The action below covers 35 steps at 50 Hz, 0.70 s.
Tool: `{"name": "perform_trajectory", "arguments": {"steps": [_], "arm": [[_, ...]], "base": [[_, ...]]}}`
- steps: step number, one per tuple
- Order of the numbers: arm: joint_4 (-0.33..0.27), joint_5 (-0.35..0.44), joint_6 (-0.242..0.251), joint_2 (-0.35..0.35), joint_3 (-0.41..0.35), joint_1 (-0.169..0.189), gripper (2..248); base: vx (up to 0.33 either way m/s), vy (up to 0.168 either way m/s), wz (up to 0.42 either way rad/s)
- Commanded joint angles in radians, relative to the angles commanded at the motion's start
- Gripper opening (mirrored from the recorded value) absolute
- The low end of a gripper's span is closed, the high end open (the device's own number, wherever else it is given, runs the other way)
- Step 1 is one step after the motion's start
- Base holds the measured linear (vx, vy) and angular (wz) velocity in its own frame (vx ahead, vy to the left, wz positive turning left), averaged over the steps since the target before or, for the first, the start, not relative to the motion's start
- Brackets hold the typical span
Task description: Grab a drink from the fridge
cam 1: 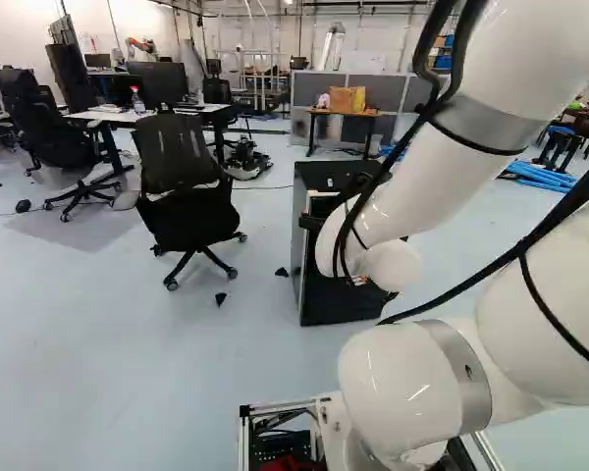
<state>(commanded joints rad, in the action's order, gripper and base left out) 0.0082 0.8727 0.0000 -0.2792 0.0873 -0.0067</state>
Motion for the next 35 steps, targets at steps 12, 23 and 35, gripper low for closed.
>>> {"name": "perform_trajectory", "arguments": {"steps": [12,23,35], "arm": [[0.04,0.0,0.0,0.001,0.001,-0.021,247],[0.108,0.011,0.0,0.015,0.013,-0.048,247],[0.18,0.043,0.0,0.035,0.03,-0.084,247]], "base": [[0.0,0.0,0.0],[0.0,0.0,0.0],[0.0,0.0,0.0]]}}
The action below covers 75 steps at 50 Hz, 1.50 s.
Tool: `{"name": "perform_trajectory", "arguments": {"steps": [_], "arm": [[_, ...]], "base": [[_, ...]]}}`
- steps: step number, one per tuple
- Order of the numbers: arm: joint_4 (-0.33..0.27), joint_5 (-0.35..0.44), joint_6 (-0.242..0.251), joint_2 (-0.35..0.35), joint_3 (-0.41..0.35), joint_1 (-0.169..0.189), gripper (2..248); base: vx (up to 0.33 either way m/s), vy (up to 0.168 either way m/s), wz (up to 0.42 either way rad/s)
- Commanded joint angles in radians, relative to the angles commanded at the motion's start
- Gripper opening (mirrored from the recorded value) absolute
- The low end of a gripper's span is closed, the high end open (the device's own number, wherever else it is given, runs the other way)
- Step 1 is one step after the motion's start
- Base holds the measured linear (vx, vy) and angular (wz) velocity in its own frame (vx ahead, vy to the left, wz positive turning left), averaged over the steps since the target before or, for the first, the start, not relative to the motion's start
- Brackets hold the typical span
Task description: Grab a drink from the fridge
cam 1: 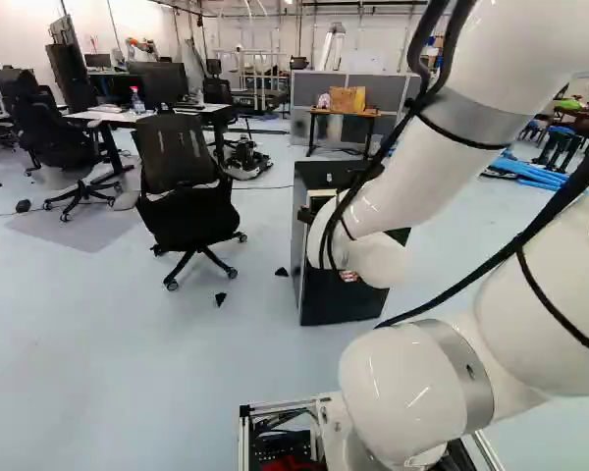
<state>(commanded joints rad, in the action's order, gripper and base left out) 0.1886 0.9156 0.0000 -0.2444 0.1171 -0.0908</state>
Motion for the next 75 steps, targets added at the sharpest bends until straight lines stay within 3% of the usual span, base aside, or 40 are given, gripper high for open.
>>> {"name": "perform_trajectory", "arguments": {"steps": [21,44,75], "arm": [[0.101,0.079,0.0,0.04,0.032,-0.08,247],[0.22,0.171,0.0,0.15,0.075,-0.158,247],[0.377,0.286,0.0,0.283,0.116,-0.236,247]], "base": [[0.0,0.0,0.0],[0.0,0.0,0.0],[0.0,0.0,0.0]]}}
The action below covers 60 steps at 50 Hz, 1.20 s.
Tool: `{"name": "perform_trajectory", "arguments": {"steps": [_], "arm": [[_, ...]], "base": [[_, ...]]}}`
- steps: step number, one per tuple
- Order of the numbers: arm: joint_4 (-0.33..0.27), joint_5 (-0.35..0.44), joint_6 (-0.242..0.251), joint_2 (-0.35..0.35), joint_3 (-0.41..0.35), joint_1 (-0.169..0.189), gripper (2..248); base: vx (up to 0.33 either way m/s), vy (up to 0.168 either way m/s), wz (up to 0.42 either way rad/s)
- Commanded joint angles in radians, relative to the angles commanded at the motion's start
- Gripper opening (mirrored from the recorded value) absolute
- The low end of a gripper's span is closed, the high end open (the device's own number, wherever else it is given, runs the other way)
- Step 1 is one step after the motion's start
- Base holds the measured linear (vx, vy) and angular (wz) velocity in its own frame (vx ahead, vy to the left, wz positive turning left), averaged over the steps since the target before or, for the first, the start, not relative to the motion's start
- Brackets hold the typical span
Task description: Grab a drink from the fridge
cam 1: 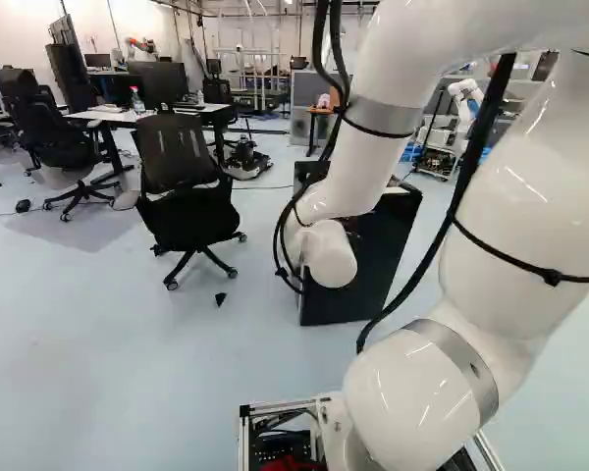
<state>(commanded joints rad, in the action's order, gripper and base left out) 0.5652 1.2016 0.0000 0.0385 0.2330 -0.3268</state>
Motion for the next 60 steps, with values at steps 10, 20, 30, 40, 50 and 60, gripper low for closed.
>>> {"name": "perform_trajectory", "arguments": {"steps": [10,20,30,40,50,60], "arm": [[0.042,0.002,0.0,0.053,0.024,-0.017,247],[0.083,0.005,0.0,0.106,0.051,-0.033,247],[0.125,0.023,0.0,0.16,0.078,-0.05,247],[0.166,0.049,0.0,0.213,0.107,-0.067,247],[0.208,0.077,0.0,0.265,0.136,-0.084,247],[0.25,0.105,0.0,0.317,0.165,-0.101,247]], "base": [[0.0,0.0,0.0],[0.0,0.0,0.0],[0.0,0.0,0.0],[0.0,0.0,0.0],[0.0,0.0,0.0],[0.0,0.0,0.0]]}}
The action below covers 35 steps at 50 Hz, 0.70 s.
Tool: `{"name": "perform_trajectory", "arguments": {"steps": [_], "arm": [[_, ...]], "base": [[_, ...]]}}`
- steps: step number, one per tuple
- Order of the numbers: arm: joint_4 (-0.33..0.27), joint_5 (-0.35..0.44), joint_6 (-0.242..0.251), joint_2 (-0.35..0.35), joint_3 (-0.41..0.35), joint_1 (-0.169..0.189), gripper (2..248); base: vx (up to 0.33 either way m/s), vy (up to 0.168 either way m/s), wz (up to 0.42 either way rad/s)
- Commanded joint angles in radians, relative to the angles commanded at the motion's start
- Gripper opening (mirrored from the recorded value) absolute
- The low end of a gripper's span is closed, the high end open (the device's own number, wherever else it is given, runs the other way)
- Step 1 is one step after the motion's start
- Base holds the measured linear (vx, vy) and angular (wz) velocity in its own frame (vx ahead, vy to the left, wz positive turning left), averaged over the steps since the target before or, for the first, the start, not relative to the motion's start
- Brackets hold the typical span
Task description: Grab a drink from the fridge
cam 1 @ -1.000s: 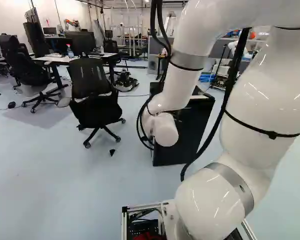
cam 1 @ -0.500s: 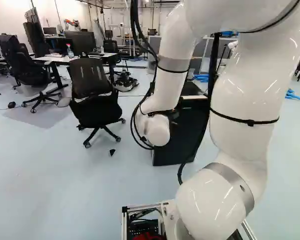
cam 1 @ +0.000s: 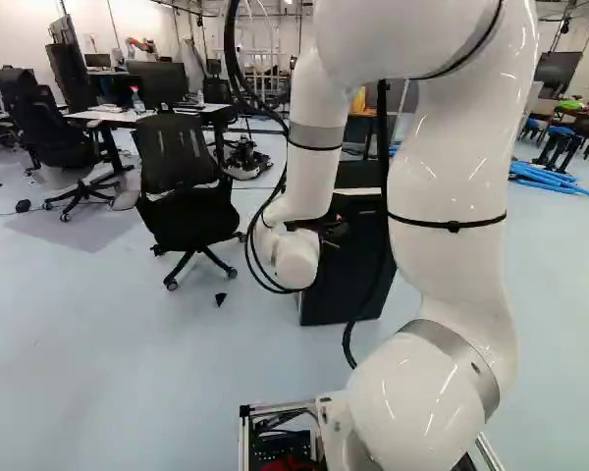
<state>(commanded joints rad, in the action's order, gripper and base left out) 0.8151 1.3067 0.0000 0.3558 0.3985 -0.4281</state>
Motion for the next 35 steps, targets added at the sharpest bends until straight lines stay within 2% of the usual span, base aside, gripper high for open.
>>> {"name": "perform_trajectory", "arguments": {"steps": [35], "arm": [[0.146,0.102,0.0,0.177,0.11,-0.056,247]], "base": [[0.0,0.0,0.0]]}}
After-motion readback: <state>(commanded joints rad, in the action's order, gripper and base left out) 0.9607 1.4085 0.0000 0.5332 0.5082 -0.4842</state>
